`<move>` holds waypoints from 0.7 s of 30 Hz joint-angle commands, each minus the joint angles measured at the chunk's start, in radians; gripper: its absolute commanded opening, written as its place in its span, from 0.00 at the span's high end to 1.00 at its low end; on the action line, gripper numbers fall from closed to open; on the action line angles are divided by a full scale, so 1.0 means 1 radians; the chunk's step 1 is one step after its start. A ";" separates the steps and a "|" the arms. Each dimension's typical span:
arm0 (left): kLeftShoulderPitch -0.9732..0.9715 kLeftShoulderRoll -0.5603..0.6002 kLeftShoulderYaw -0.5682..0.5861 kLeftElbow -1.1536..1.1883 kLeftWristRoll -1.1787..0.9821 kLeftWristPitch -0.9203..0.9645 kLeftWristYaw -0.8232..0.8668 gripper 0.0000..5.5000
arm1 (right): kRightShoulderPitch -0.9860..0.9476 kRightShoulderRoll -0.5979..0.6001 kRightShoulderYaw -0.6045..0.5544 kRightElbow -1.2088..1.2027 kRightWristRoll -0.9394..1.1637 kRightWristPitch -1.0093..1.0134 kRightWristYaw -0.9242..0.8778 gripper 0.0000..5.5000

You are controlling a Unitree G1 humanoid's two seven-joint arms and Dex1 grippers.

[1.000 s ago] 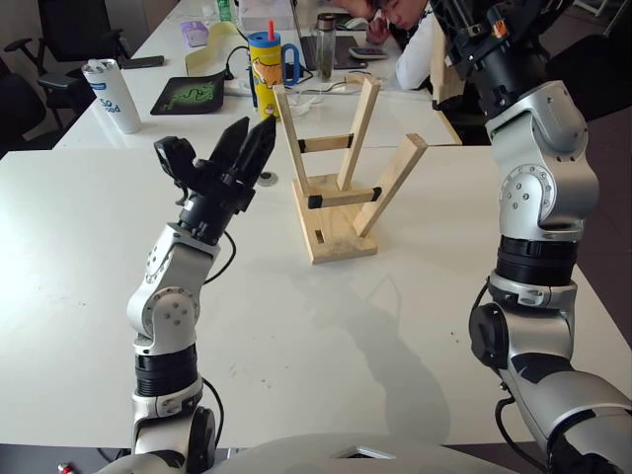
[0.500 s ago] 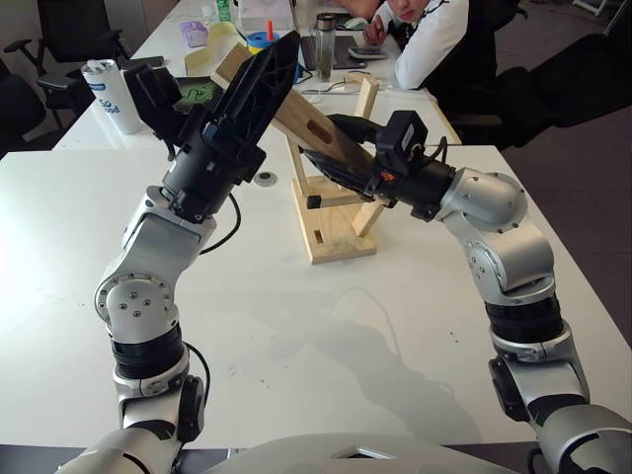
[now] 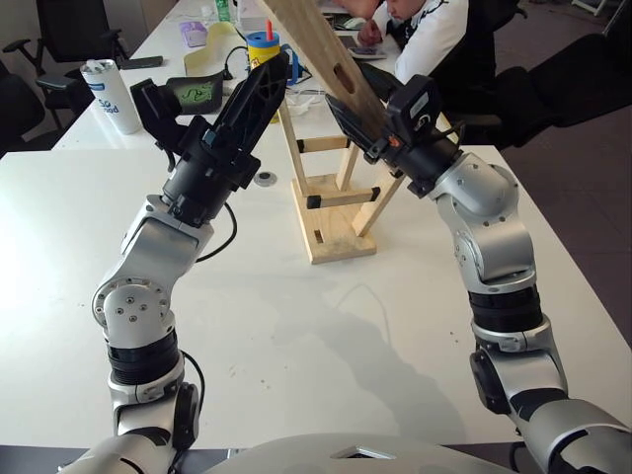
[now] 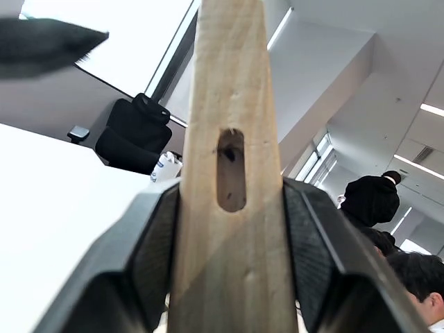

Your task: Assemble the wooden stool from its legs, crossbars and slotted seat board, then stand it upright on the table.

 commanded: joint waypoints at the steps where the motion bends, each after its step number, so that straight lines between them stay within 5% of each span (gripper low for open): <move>1: 0.006 0.004 0.025 0.017 0.015 -0.023 -0.010 0.39 | -0.001 -0.027 0.030 -0.038 0.046 -0.031 0.116 0.63; 10: -0.010 -0.026 0.024 -0.057 0.001 -0.072 0.017 0.39 | 0.035 -0.072 0.093 -0.030 0.044 -0.050 0.272 0.63; 21: 0.022 -0.048 0.003 -0.013 0.070 -0.104 0.010 0.71 | -0.016 -0.037 0.051 -0.008 0.096 -0.011 0.268 0.63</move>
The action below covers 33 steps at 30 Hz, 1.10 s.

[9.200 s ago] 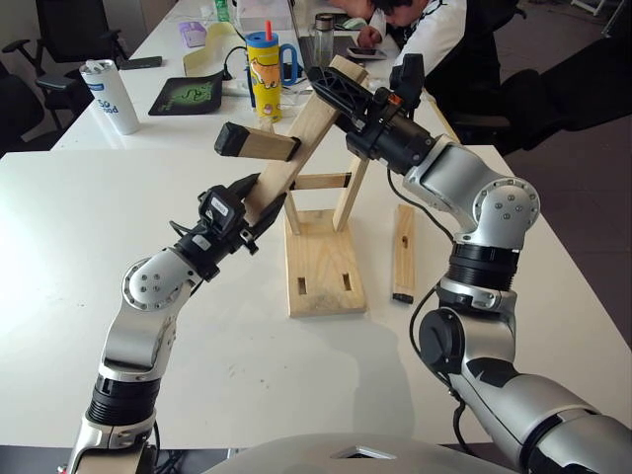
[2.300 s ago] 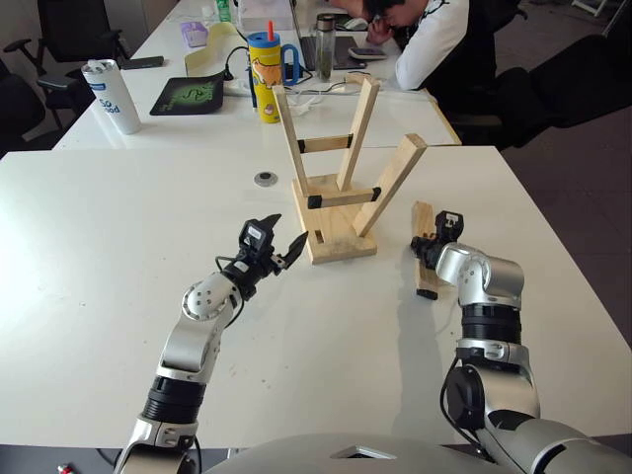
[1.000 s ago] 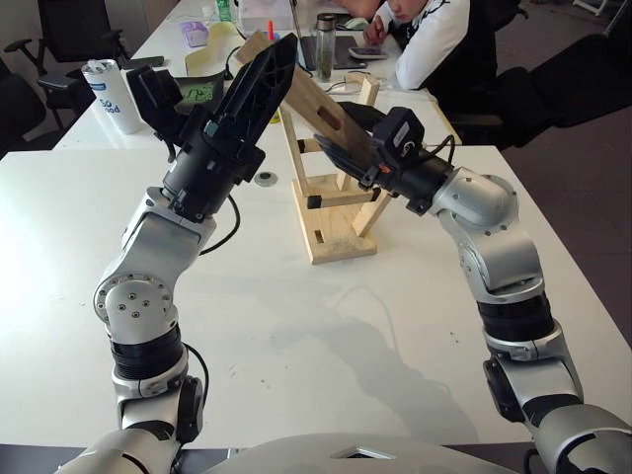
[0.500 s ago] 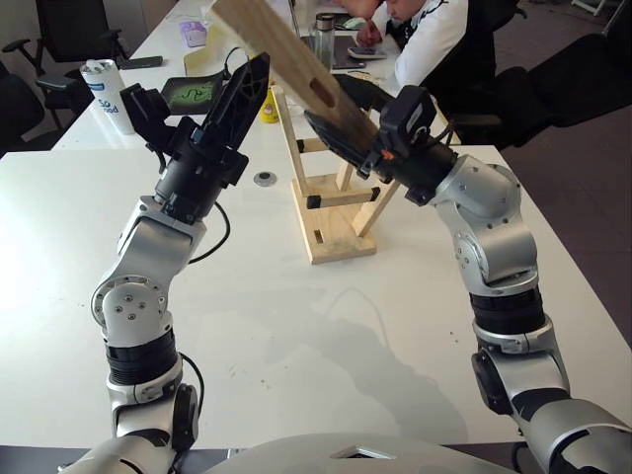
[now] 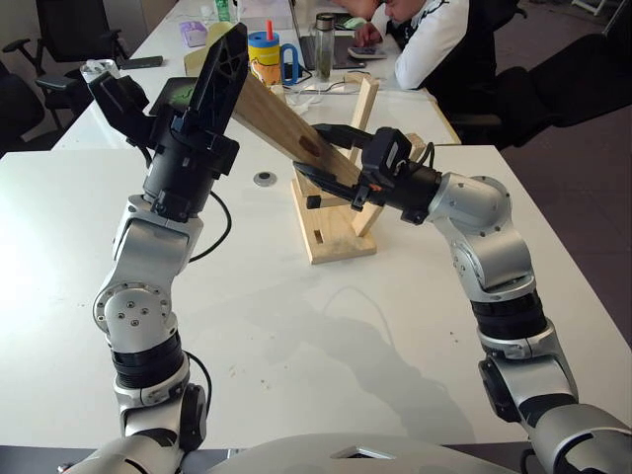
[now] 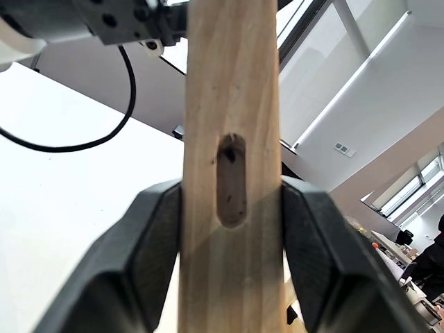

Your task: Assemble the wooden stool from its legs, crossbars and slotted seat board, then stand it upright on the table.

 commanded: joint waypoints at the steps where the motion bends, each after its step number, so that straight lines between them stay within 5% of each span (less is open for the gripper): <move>1: 0.021 -0.001 -0.021 0.034 0.055 -0.003 -0.012 0.74 | -0.052 0.018 -0.025 -0.005 0.047 0.025 0.000 0.63; 18: 0.012 -0.018 -0.041 0.115 0.175 -0.035 -0.049 0.80 | -0.096 0.021 -0.024 0.017 0.035 0.029 0.010 0.63; 24: 0.013 -0.047 0.003 0.145 0.191 -0.068 -0.010 0.80 | -0.117 0.022 -0.036 0.046 0.034 0.035 0.000 0.45; 33: 0.057 -0.061 0.123 0.163 0.242 -0.135 0.082 0.80 | -0.185 0.038 -0.225 0.225 0.107 0.314 -0.238 0.45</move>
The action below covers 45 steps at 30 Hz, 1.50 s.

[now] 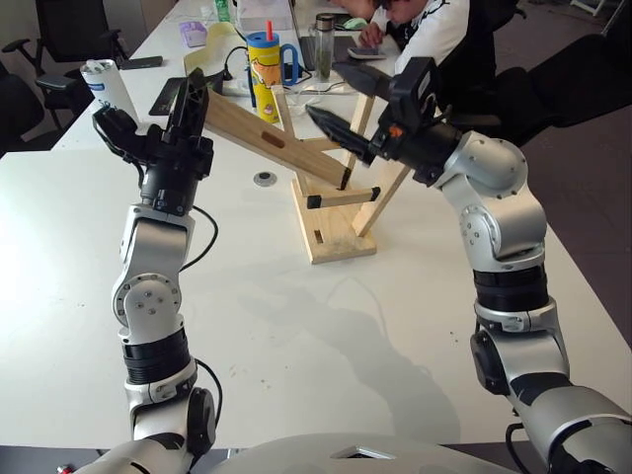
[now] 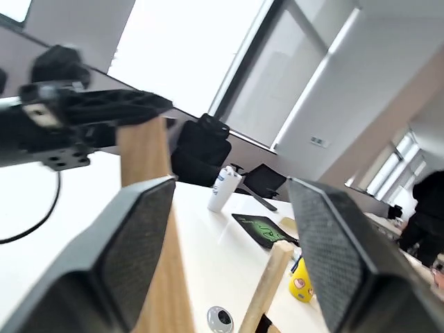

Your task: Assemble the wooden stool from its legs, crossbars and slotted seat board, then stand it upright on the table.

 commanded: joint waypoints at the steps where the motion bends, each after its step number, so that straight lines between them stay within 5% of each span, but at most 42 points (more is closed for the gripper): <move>1: 0.028 -0.007 0.039 -0.005 0.026 -0.027 0.038 0.80 | -0.024 -0.005 -0.081 0.088 0.005 0.151 -0.140 0.45; 24: 0.079 0.005 0.119 -0.038 0.082 -0.064 0.121 0.80 | 0.107 0.016 -0.204 -0.057 0.158 0.640 -0.346 0.45; 36: 0.099 -0.014 0.107 -0.034 0.107 -0.071 0.120 0.80 | 0.156 0.062 -0.185 -0.109 0.145 0.660 -0.433 0.79; 45: 0.084 -0.019 0.076 -0.002 0.166 -0.065 0.122 0.80 | 0.102 0.217 -0.202 -0.013 0.029 0.511 -0.669 0.81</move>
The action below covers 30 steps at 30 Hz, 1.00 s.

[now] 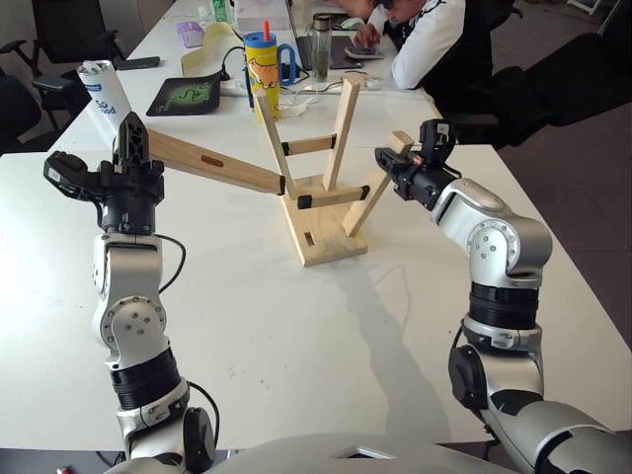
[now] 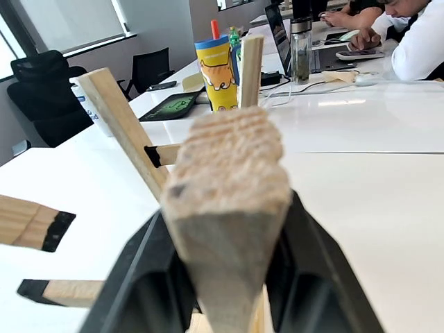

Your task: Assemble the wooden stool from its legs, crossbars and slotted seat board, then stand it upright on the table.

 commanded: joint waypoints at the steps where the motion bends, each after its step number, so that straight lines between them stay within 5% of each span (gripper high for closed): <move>1: -0.022 0.004 -0.020 0.028 0.027 0.009 0.000 0.80 | -0.006 0.028 -0.029 0.019 -0.067 -0.072 -0.107 0.81; 19: -0.301 -0.062 -0.071 0.552 0.236 0.038 0.092 0.80 | 0.158 0.232 0.080 -0.077 -0.167 -0.192 -0.243 0.81; 30: -0.245 -0.124 -0.087 0.434 0.278 0.060 0.128 0.80 | 0.166 0.252 0.076 -0.076 -0.205 -0.212 -0.258 0.81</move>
